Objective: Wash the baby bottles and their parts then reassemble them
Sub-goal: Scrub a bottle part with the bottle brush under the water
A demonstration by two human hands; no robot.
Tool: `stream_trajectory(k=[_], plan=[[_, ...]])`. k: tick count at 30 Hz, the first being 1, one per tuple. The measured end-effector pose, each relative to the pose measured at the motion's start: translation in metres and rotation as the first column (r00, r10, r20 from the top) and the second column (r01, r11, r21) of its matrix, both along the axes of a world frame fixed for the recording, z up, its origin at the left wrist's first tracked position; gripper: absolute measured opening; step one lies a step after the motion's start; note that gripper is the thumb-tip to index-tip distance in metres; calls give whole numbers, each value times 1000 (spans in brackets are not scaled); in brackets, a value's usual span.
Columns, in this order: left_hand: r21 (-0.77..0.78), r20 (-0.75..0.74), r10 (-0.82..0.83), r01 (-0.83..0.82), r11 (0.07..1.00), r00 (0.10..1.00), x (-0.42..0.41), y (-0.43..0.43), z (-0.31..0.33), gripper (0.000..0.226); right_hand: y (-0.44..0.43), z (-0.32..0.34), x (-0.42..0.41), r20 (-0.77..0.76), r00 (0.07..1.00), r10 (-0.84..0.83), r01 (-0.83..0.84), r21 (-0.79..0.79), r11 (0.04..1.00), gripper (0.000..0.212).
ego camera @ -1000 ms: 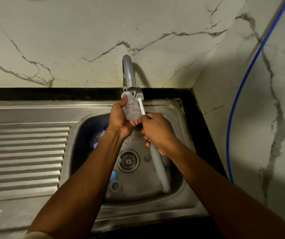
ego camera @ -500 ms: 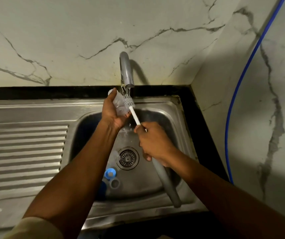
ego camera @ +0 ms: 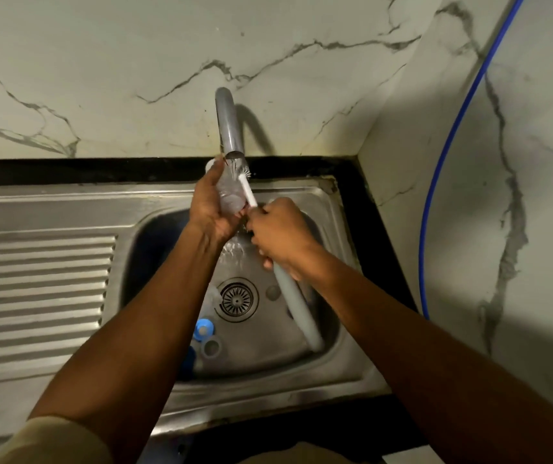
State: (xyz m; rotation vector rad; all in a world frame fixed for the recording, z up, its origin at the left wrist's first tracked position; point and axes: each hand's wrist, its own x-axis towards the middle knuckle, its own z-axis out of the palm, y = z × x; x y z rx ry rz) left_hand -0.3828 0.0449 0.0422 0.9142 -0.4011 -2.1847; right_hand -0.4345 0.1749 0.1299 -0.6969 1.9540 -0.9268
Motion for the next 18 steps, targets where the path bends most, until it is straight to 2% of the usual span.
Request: stream_trajectory(k=[3, 6, 8, 10, 13, 16, 18], plan=[[96, -6, 68, -67, 993, 998, 10, -12, -9, 38, 19, 1, 11, 64, 991, 119, -123, 61, 991, 30], [132, -32, 63, -58, 990, 998, 6, -3, -11, 36, 11, -5, 1, 91, 996, -2, -1, 26, 1000, 23], [145, -21, 45, -42, 989, 999, 1, 1, -10, 39, 1, -7, -10, 183, 981, -69, 78, -42, 996, 18], [176, 16, 97, -99, 980, 995, 3, -5, -10, 39, 3, -11, -11, 246, 969, -17, 39, -85, 996, 15], [199, 40, 144, -149, 969, 989, 7, -21, -17, 40, 22, -15, 2, 183, 981, 72, -56, -91, 994, 14], [87, -18, 48, -46, 995, 999, 7, -10, -10, 56, 27, -18, 7, 37, 999, 20, -14, -148, 989, 12], [16, -32, -14, 15, 1000, 999, 3, 0, -6, 54, 17, -17, 1, -32, 999, -31, 25, -178, 984, 15]])
